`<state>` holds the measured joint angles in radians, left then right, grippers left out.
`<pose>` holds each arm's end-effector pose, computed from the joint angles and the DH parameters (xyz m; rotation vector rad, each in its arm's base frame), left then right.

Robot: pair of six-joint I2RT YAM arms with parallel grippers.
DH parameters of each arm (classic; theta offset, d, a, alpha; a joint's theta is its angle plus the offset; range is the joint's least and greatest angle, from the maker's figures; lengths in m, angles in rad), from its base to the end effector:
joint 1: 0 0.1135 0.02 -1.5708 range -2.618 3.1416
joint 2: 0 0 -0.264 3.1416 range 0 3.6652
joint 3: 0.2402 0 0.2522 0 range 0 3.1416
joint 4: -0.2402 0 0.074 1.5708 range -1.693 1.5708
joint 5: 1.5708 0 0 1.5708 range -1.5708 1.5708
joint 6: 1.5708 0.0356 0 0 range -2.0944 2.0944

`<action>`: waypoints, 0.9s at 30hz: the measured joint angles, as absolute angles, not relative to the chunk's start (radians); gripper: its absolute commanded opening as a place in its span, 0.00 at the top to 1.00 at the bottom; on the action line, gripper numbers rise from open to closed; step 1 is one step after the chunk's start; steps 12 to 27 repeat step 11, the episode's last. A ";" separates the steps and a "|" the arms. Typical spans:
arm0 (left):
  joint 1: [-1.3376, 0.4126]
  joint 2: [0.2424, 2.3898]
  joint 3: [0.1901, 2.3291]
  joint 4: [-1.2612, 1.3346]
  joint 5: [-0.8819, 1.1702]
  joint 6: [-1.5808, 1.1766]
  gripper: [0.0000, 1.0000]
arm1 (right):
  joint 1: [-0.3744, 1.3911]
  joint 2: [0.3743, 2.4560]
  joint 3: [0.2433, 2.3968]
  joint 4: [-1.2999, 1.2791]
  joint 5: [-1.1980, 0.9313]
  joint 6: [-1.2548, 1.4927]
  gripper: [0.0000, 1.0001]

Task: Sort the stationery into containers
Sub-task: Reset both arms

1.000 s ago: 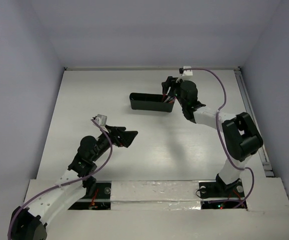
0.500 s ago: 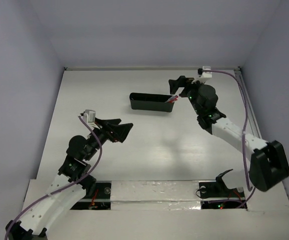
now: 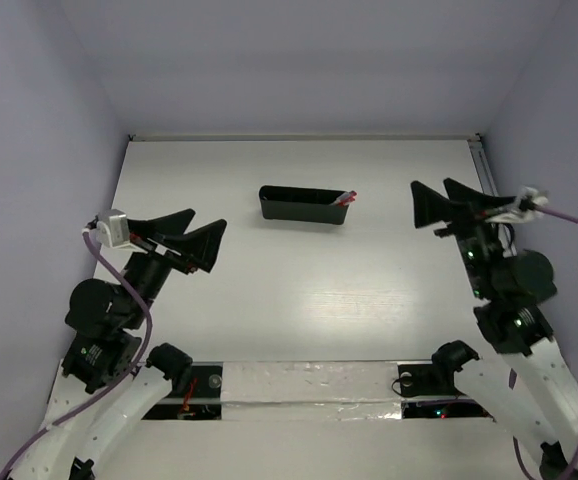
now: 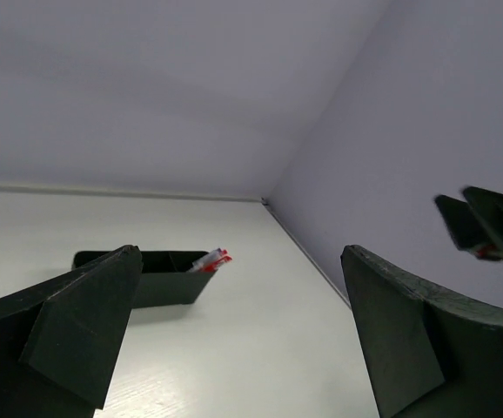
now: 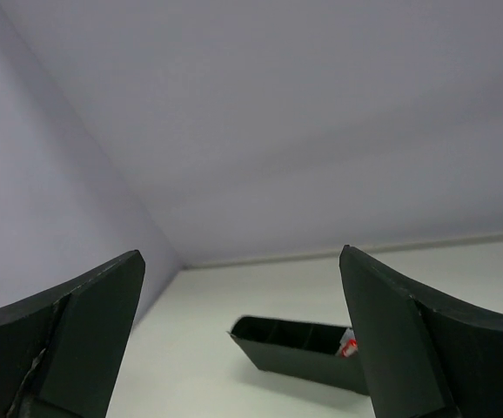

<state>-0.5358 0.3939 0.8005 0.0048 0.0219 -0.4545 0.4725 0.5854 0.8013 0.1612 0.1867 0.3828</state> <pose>0.0666 -0.0405 0.4106 0.0691 1.2028 -0.8858 0.1167 0.0522 0.4106 0.1126 1.2195 0.6371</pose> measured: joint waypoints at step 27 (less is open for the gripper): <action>-0.536 0.361 0.822 -0.069 -0.046 -0.381 0.01 | 0.472 0.378 0.772 0.005 0.234 0.391 0.00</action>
